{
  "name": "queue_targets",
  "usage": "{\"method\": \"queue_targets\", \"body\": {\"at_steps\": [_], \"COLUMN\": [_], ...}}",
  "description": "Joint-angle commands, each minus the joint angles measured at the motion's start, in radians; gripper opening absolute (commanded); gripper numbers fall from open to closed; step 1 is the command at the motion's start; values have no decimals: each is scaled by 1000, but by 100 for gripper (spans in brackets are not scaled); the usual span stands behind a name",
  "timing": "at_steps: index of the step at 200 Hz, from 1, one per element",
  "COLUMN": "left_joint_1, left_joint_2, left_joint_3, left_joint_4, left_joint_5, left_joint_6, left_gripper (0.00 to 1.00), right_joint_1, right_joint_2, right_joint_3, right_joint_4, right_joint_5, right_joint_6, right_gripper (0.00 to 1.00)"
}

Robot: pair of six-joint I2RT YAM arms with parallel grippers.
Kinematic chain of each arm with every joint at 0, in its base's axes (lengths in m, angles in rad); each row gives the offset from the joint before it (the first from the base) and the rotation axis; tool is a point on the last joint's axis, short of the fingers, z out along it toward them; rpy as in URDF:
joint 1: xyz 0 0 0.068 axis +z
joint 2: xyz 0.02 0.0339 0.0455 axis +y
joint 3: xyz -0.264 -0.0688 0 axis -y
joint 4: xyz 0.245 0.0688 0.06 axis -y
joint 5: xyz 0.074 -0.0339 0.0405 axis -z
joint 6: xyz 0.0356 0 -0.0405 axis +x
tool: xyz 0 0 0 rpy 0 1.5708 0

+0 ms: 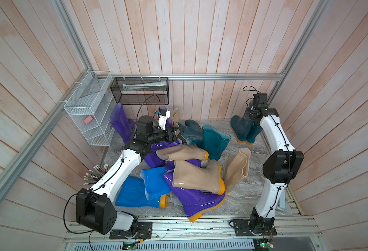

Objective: Match and arrange rain boots in pairs
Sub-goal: Pair a pair of rain boots at the corner of the board.

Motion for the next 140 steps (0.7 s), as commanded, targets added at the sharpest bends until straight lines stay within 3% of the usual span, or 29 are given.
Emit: {"method": "queue_targets", "body": {"at_steps": [1,21,43,80,114,140], "left_joint_1": [-3,-3,-3,-3,-4,-3], "left_joint_2": [-16,-16,-19,-23,-29,-64], "left_joint_3": [-15,-14,-14,-15,-26,-46], "left_joint_4": [11,11,10,11,26,56], "left_joint_5": [-6,-6,-8,-12,-36,-90], "left_joint_6": [19,21,23,22,20,20], "left_gripper": [69,69,70,71,73,74], "right_joint_1": [-5,-6,-6,-5,36,152], "right_joint_2": [-46,-49,-64,-154,-271,-415], "right_joint_3": [5,-15,-19,-29,-89,-247], "right_joint_4": [44,40,26,34,59,142], "right_joint_5": [25,23,6,-59,-106,-136], "right_joint_6": [11,4,0,-4,-29,-75], "right_gripper": [0,0,29,54,61,63]}}
